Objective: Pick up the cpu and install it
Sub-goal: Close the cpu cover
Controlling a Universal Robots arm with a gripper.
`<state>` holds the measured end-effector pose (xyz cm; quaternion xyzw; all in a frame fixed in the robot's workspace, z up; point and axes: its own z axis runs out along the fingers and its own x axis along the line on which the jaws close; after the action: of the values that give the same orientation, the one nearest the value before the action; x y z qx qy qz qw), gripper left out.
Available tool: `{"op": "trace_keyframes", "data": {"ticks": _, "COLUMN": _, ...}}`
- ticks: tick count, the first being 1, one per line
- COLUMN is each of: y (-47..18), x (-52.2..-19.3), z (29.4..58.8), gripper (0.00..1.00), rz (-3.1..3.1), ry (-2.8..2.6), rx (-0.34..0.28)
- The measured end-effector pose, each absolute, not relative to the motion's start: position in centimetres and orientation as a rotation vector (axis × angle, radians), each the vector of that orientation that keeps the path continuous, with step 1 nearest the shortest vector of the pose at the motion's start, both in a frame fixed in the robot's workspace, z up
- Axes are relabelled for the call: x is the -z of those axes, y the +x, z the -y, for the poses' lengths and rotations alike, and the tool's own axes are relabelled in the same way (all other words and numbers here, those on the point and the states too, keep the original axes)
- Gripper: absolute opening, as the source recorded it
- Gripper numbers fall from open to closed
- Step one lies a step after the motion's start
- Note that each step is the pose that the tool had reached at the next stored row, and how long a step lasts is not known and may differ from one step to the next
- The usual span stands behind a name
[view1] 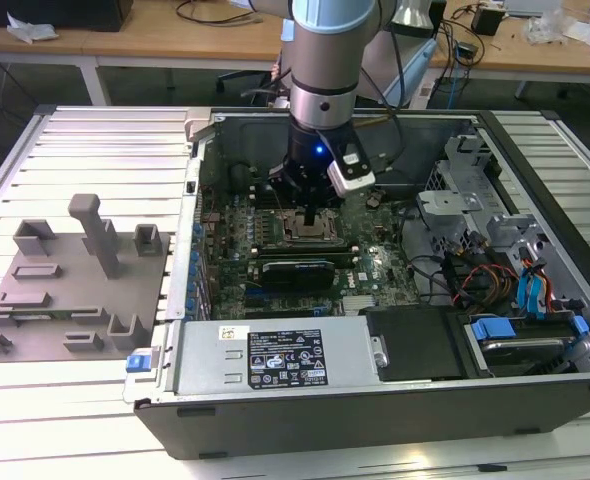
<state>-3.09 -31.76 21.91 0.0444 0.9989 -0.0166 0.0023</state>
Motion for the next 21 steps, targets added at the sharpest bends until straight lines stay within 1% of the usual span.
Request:
{"op": "trace_keyframes", "data": {"ticks": 5, "y": -3.1, "x": -21.7, "z": 31.8, "gripper": 0.11, "rz": -3.134, "ry": 0.136, "rx": 0.024}}
{"op": "trace_keyframes", "data": {"ticks": 21, "y": -3.1, "x": -20.6, "z": 31.8, "gripper": 0.11, "rz": -3.135, "ry": 0.133, "rx": 0.01}}
